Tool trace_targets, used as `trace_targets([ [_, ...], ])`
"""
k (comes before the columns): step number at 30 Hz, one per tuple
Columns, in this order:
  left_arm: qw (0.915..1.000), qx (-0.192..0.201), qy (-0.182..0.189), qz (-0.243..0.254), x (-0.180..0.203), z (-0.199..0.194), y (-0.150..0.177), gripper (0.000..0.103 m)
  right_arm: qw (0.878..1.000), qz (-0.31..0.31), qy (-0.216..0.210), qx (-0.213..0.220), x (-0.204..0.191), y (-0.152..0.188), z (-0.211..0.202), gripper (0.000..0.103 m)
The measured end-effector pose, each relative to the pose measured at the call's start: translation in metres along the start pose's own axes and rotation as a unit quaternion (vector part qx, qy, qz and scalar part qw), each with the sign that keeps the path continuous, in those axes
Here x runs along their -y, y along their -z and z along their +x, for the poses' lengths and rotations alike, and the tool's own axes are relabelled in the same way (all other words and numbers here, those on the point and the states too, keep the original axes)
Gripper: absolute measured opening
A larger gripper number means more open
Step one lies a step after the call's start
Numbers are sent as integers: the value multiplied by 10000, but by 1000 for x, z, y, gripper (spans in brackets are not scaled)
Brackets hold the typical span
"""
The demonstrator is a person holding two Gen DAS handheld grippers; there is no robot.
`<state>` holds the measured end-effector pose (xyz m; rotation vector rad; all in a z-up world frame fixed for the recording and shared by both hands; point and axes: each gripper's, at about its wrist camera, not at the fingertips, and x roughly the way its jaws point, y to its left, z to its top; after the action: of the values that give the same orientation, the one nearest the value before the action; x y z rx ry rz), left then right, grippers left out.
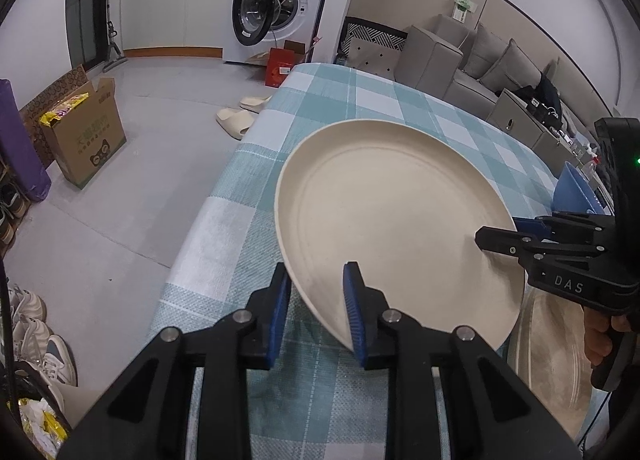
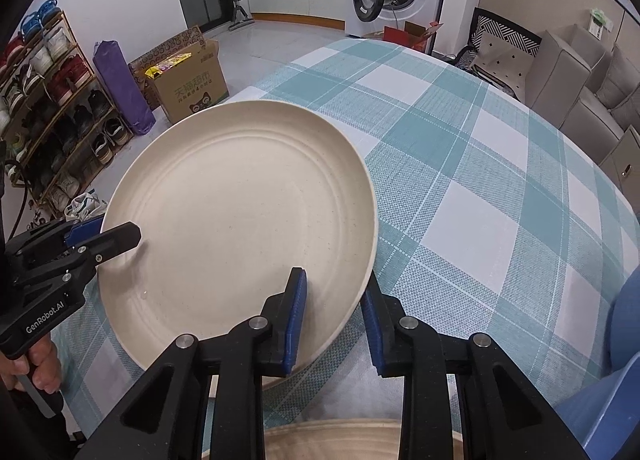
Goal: Organize plates and bowls
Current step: 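Lift the cream plate with both grippers and carry it over the large plate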
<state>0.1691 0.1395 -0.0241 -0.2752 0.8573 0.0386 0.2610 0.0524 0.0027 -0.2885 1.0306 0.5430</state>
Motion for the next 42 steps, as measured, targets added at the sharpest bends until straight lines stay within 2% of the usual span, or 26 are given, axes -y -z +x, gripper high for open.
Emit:
trace_targets([
  [21, 9989, 188, 281, 326, 29, -29, -3, 25, 9995, 230, 67, 196, 13, 21, -55, 27],
  [42, 9944, 154, 536, 897, 76, -43, 8, 25, 9977, 508, 327, 314, 28, 75, -110, 28],
])
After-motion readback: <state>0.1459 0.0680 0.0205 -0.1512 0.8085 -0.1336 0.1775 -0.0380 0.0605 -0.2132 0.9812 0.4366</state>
